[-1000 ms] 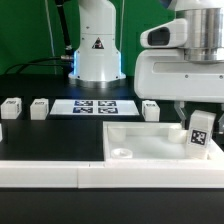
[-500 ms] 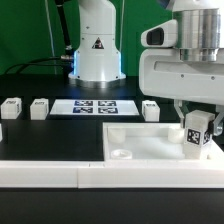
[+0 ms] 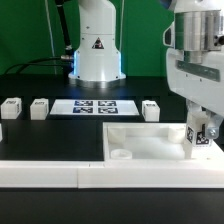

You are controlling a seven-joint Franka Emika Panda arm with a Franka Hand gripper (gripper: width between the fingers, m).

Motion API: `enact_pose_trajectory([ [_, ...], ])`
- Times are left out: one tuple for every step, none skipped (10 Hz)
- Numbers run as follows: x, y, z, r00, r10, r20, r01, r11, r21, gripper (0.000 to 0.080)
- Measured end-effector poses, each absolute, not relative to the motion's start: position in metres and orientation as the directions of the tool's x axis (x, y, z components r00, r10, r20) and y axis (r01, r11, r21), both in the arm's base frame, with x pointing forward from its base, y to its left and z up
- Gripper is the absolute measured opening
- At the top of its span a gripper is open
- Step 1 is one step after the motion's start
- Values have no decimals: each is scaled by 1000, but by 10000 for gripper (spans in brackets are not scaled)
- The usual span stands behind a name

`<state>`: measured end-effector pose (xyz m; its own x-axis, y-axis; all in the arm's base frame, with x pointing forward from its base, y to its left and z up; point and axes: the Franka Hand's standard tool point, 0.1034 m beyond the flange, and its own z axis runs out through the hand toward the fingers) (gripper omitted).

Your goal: Assemble square table

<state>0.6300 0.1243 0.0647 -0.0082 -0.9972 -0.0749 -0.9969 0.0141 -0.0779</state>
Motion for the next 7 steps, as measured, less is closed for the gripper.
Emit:
enact_pose_trajectory([
  [630, 125, 65, -125, -988, -95, -989, 132, -68, 294],
  [630, 125, 65, -204, -973, -108, -975, 211, -61, 294],
  [630, 124, 64, -289, -950, -120, -954, 296, -50, 294],
  [630, 124, 64, -330, -936, -121, -940, 337, -45, 294],
  [630, 123, 64, -353, -928, -121, -932, 360, -42, 294],
  [630, 122, 64, -375, -919, -124, -923, 382, -39, 294],
  [630, 122, 64, -379, -917, -123, -922, 386, -39, 294],
])
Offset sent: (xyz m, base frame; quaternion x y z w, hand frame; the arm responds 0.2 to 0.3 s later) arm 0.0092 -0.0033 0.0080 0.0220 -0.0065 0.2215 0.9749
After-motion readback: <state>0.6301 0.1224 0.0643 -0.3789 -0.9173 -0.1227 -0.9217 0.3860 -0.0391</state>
